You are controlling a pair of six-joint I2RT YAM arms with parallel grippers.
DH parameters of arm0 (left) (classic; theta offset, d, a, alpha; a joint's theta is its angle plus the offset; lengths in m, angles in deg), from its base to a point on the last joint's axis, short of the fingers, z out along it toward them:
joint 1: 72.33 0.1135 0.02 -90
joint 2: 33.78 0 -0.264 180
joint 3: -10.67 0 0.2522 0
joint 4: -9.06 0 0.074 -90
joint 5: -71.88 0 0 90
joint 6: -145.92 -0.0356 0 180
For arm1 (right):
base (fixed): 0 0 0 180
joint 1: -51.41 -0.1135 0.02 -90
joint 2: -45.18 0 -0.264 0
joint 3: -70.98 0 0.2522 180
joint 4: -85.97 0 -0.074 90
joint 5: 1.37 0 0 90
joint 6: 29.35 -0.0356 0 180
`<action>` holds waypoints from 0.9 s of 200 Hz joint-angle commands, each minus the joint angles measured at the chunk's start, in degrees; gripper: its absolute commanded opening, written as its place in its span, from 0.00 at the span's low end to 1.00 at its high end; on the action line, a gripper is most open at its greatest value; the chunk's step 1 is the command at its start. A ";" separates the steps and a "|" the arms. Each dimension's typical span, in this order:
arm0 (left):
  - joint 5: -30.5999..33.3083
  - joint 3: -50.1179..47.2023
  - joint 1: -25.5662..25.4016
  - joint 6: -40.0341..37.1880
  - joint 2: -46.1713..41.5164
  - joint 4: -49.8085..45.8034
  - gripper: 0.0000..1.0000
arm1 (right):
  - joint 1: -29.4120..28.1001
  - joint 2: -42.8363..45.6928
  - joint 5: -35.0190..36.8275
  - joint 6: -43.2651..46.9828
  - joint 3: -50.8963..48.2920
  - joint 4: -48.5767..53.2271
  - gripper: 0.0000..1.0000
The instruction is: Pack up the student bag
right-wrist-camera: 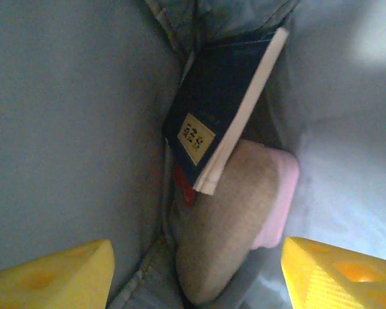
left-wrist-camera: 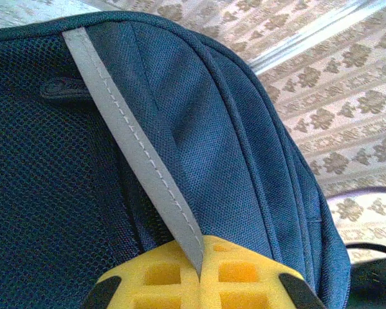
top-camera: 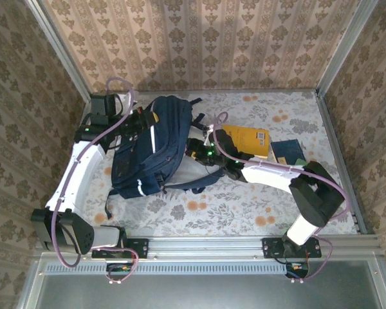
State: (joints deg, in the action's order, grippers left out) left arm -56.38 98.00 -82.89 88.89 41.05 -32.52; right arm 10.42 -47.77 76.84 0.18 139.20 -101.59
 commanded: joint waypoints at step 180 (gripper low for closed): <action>13.63 -0.05 -4.17 -1.39 13.88 1.71 0.46 | 24.87 20.44 30.15 16.15 -6.56 48.65 0.67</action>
State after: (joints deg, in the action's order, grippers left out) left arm -37.96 98.69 -86.22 86.57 55.34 -33.70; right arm 29.17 -27.57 100.90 18.43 133.30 -61.48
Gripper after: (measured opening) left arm 0.405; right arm 0.662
